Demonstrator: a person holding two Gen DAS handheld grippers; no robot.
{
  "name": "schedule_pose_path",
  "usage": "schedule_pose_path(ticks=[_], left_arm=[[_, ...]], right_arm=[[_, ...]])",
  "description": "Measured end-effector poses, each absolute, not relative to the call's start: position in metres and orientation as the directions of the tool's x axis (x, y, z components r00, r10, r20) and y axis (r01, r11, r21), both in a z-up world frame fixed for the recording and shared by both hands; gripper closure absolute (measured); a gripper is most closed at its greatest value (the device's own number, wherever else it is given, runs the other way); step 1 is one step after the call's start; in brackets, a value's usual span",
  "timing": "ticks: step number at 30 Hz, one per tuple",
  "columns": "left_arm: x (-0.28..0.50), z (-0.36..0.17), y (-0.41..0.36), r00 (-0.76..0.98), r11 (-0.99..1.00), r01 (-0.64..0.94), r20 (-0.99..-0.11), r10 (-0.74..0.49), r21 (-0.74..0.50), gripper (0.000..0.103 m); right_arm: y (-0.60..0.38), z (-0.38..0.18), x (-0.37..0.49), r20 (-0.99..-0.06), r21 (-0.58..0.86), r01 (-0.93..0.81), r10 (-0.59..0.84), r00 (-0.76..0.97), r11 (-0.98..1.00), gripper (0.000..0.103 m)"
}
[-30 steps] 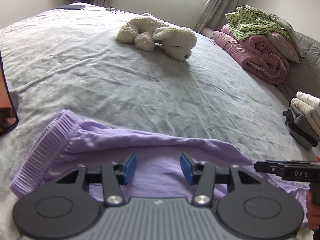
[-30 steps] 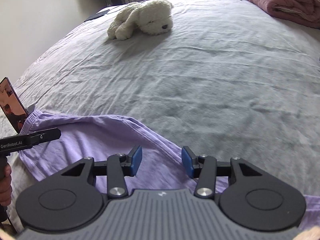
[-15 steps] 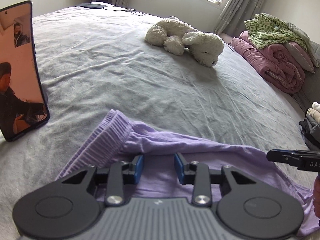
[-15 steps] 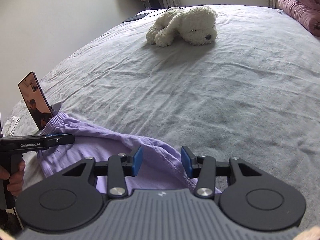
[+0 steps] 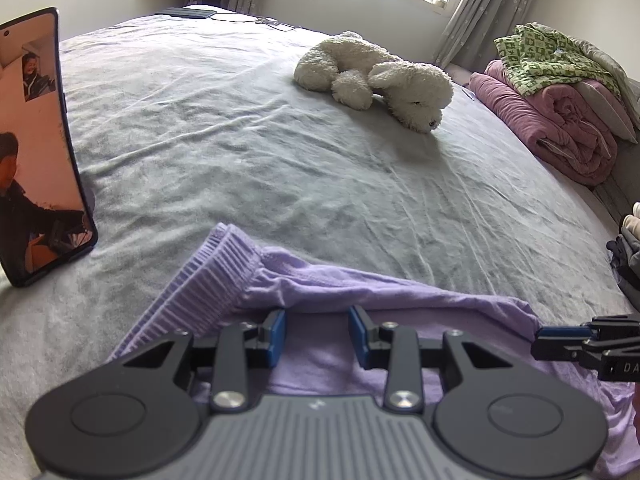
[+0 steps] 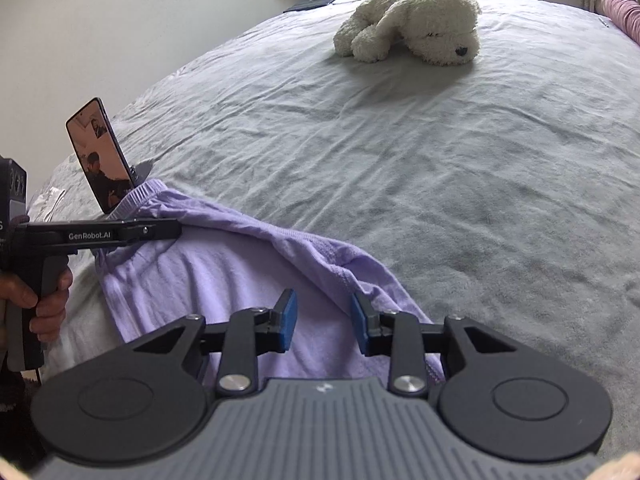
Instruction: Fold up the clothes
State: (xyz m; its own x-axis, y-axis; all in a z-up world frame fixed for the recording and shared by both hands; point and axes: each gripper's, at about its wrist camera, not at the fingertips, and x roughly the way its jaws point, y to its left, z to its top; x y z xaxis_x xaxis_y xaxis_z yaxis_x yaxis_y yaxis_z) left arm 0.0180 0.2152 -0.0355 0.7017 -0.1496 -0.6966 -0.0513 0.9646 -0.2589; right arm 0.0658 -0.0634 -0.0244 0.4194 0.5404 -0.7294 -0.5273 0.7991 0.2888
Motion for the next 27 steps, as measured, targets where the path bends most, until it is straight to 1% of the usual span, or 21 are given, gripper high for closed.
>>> schedule_pose_path(ticks=[4, 6, 9, 10, 12, 14, 17, 20, 23, 27], left_arm=[[0.018, -0.036, 0.223, 0.699, 0.956, -0.057, -0.695, -0.169, -0.289, 0.068], [0.018, -0.037, 0.227, 0.697, 0.948, -0.065, -0.694, -0.18, -0.311, 0.068], [0.019, -0.037, 0.227, 0.695, 0.946, -0.067, -0.695, -0.184, -0.317, 0.068], [0.019, -0.037, 0.226, 0.694, 0.947, -0.068, -0.696, -0.182, -0.315, 0.068], [0.02, -0.037, 0.225, 0.693, 0.948, -0.067, -0.699, -0.179, -0.31, 0.068], [0.021, -0.036, 0.226, 0.691, 0.947, -0.068, -0.7, -0.181, -0.313, 0.068], [0.023, -0.036, 0.229, 0.687, 0.939, -0.078, -0.701, -0.193, -0.335, 0.068], [0.023, -0.035, 0.233, 0.684, 0.931, -0.086, -0.701, -0.203, -0.354, 0.068], [0.023, -0.035, 0.236, 0.685, 0.927, -0.092, -0.699, -0.205, -0.362, 0.068], [0.022, -0.035, 0.239, 0.684, 0.924, -0.096, -0.699, -0.209, -0.371, 0.068]], right_arm=[[-0.069, -0.028, 0.07, -0.729, 0.317, -0.509, 0.549, 0.409, 0.8, 0.075], [-0.072, -0.027, 0.075, -0.717, 0.331, -0.5, 0.558, 0.419, 0.8, 0.075], [-0.074, -0.03, 0.091, -0.715, 0.383, -0.49, 0.587, 0.38, 0.783, 0.075], [-0.075, -0.032, 0.098, -0.714, 0.411, -0.482, 0.602, 0.358, 0.774, 0.074], [-0.079, -0.037, 0.111, -0.693, 0.505, -0.445, 0.655, 0.302, 0.74, 0.066], [-0.09, -0.044, 0.126, -0.648, 0.623, -0.353, 0.713, 0.266, 0.698, 0.066], [-0.103, -0.049, 0.138, -0.608, 0.709, -0.241, 0.748, 0.268, 0.663, 0.066], [-0.107, -0.052, 0.141, -0.599, 0.74, -0.199, 0.763, 0.243, 0.643, 0.067], [-0.103, -0.049, 0.143, -0.613, 0.734, -0.19, 0.756, 0.228, 0.652, 0.067], [-0.091, -0.053, 0.149, -0.637, 0.749, -0.123, 0.759, 0.137, 0.651, 0.067]])
